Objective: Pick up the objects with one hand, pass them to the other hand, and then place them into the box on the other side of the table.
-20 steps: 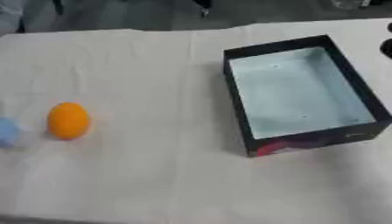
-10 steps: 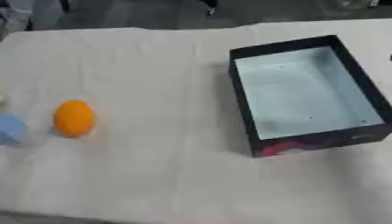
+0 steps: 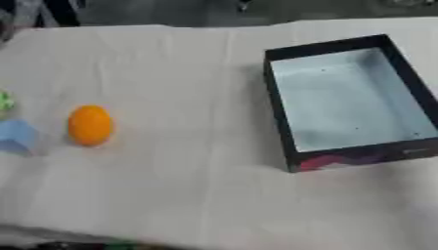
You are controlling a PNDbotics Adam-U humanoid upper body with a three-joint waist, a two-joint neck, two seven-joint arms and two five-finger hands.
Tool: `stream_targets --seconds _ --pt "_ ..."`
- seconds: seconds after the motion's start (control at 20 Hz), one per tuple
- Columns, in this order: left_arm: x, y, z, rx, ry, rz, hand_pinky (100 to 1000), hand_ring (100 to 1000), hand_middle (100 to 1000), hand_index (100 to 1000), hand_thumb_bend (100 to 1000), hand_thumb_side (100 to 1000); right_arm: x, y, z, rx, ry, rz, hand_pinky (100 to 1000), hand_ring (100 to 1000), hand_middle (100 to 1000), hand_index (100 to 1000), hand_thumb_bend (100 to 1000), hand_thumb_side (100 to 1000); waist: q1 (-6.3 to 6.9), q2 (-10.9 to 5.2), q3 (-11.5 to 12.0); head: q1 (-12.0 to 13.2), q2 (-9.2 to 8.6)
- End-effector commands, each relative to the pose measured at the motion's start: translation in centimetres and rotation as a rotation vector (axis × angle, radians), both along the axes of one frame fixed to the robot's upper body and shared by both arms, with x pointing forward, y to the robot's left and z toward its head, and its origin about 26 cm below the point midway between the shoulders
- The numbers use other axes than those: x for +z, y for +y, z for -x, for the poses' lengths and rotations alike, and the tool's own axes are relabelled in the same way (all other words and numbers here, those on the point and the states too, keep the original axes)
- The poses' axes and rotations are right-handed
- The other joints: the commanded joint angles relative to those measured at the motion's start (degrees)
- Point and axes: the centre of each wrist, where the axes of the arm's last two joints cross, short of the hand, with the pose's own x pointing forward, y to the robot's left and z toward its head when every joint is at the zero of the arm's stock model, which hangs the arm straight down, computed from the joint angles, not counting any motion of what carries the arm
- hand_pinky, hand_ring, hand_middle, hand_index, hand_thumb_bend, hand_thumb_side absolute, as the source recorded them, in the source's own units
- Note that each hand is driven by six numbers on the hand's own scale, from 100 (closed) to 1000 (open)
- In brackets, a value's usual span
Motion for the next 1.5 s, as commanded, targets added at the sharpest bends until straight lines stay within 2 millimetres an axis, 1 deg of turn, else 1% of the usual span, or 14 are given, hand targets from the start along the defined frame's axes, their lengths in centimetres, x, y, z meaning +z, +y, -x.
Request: stream_targets --seconds 0.05,0.1,0.15,0.25,0.35,0.5,0.7,0.75,0.8,0.95,1.05,1.2,1.35,1.5 --pt "0.8 1.8 0.1 0.026 0.063 -0.211 918 891 847 890 829 242 1.8 -0.1 0.6 -0.006 -0.038 0.054 974 1000 1000 1000 846 331 0.53 -1.19 -0.2 0.4 0.18" --pt "0.6 2.2 0.1 0.029 0.088 -0.266 919 893 847 887 835 210 1.8 0.0 0.6 -0.004 -0.039 0.055 974 1000 1000 1000 845 332 0.46 -1.21 -0.2 0.4 0.16" --pt "0.4 2.9 0.1 0.037 0.115 -0.316 923 896 846 876 782 142 1.8 0.0 0.6 -0.002 -0.039 0.056 973 1000 1000 1000 844 333 0.4 -1.24 -0.3 0.5 0.13" --pt "0.3 4.5 0.1 0.065 0.164 -0.404 920 894 840 859 677 100 1.7 0.1 0.5 0.003 -0.038 0.056 973 1000 1000 1000 844 334 0.31 -1.28 -0.6 0.7 -0.03" --pt "0.3 6.4 0.3 0.103 0.216 -0.484 916 892 830 844 636 100 1.7 0.2 0.5 0.008 -0.038 0.055 973 1000 1000 1000 842 336 0.29 -1.32 -0.9 1.0 -0.12" --pt "-0.1 8.8 0.4 0.157 0.307 -0.567 910 888 810 822 627 100 1.8 0.4 0.4 0.018 -0.039 0.054 973 1000 1000 1000 842 338 0.35 -1.41 -1.2 1.5 -0.17" --pt "-0.6 10.4 -0.2 0.198 0.398 -0.627 904 877 803 798 625 100 1.8 0.5 0.4 0.022 -0.038 0.054 973 1000 1000 1000 842 337 0.38 -1.56 -1.4 1.6 -0.16" --pt "-0.1 10.8 -0.4 0.181 0.442 -0.657 901 874 800 788 622 100 1.8 0.5 0.4 0.021 -0.036 0.055 973 1000 1000 1000 842 337 0.37 -1.64 -1.4 1.6 -0.1" --pt "1.3 11.2 -0.8 0.142 0.508 -0.701 899 870 796 783 619 100 1.7 0.4 0.4 0.019 -0.034 0.055 973 1000 1000 1000 842 337 0.35 -1.74 -1.2 1.4 0.0" --pt "6.6 11.8 -1.3 0.02 0.715 -0.832 895 857 783 755 613 100 1.4 0.3 0.5 0.011 -0.027 0.055 972 1000 1000 1000 843 334 0.24 -2.0 -0.7 1.0 0.3" --pt "8.4 11.7 -1.3 -0.002 0.786 -0.895 892 853 781 737 618 100 1.3 0.2 0.6 0.007 -0.026 0.057 973 1000 1000 1000 842 335 0.2 -2.06 -0.5 0.9 0.39" --pt "8.9 11.5 -1.6 0.011 0.82 -0.951 891 853 784 741 630 100 1.3 0.2 0.6 0.005 -0.027 0.057 973 1000 1000 1000 842 335 0.18 -2.04 -0.5 1.2 0.4" --pt "8.9 11.4 -1.9 0.007 0.818 -0.966 893 856 787 773 646 100 1.3 0.2 0.6 0.005 -0.028 0.056 973 1000 1000 1000 842 335 0.16 -1.97 -0.5 1.3 0.3" --pt "8.9 11.3 -2.1 -0.001 0.813 -0.971 894 856 787 775 651 100 1.3 0.3 0.5 0.005 -0.028 0.055 972 1000 1000 1000 842 335 0.15 -1.84 -0.5 1.6 0.15"
